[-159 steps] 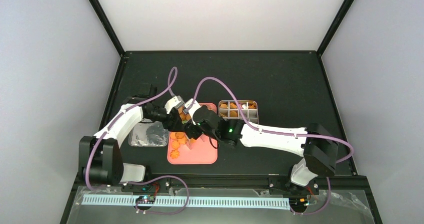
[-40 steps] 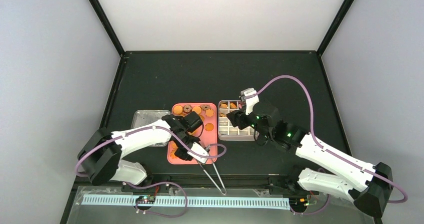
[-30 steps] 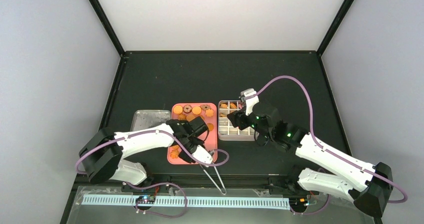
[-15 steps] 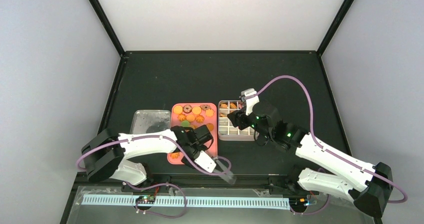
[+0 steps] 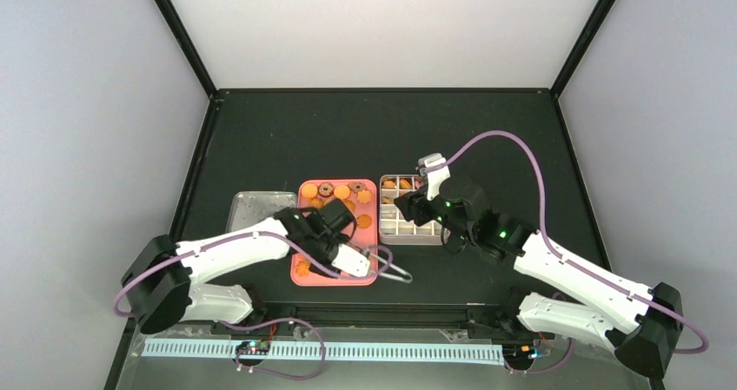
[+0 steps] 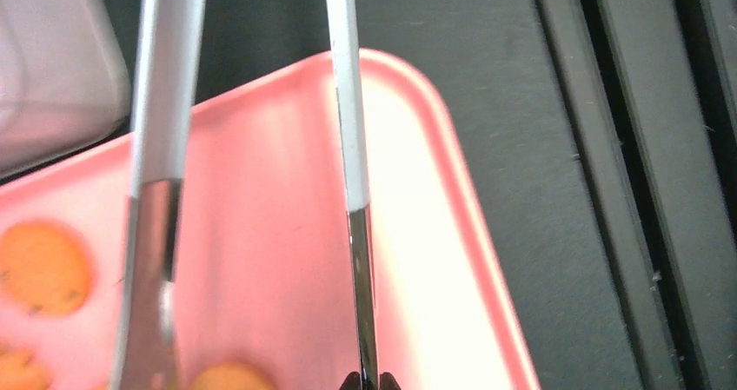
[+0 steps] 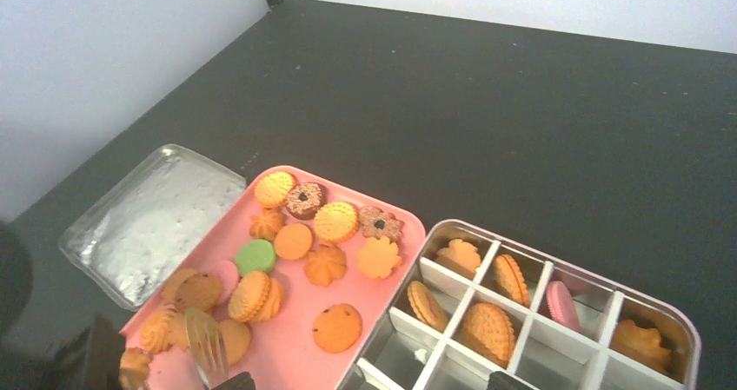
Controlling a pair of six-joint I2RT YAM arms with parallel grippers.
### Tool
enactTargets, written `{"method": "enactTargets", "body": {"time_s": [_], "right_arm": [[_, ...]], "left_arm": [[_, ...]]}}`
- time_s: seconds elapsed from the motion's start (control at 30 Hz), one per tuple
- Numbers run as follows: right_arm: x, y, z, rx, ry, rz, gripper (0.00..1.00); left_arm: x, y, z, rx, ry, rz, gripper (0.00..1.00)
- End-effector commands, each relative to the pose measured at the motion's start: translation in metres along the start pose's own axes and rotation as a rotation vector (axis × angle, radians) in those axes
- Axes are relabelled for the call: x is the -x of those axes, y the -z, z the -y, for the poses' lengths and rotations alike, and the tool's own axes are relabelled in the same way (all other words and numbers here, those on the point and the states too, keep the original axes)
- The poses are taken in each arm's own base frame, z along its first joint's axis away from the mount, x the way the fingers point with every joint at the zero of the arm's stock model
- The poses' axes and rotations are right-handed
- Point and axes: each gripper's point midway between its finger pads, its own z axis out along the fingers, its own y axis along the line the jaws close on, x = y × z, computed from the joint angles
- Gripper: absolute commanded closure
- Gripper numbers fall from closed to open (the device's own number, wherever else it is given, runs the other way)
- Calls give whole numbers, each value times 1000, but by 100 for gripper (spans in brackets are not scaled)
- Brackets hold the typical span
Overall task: Pack the cookies
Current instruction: Pick up the clamp at the corner of the board, then pass from the left arm to the right
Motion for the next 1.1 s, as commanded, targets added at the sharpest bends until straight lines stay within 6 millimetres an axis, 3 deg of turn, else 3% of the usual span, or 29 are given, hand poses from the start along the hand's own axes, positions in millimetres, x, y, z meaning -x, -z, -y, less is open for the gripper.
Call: {"method": "enactTargets", "body": {"time_s": [0.0,0.13,0.33,0.5,0.67,0.77,1.07], "right_arm": [[30,13,-11,56,-20,77,27],[42,21,-21,140,-58,117,17],[62,37,-41,306,-105,191,2],[64,39,-73,498,-116,176,0],[59,19,-89,573,-130,127,0],[62,11,-94,590,-134,135,0],[76,-11,-108,639,-119,160,4]], "left_arm": [[10,46,-25,33,130,155,99],[4,92,-49,57,304,360,99],[-12,132,-69,13,549,610,98],[7,166,-73,-98,598,831,98],[24,191,-80,-173,604,978,98],[30,202,-80,-187,592,1014,99],[34,203,-65,-234,587,1051,98]]}}
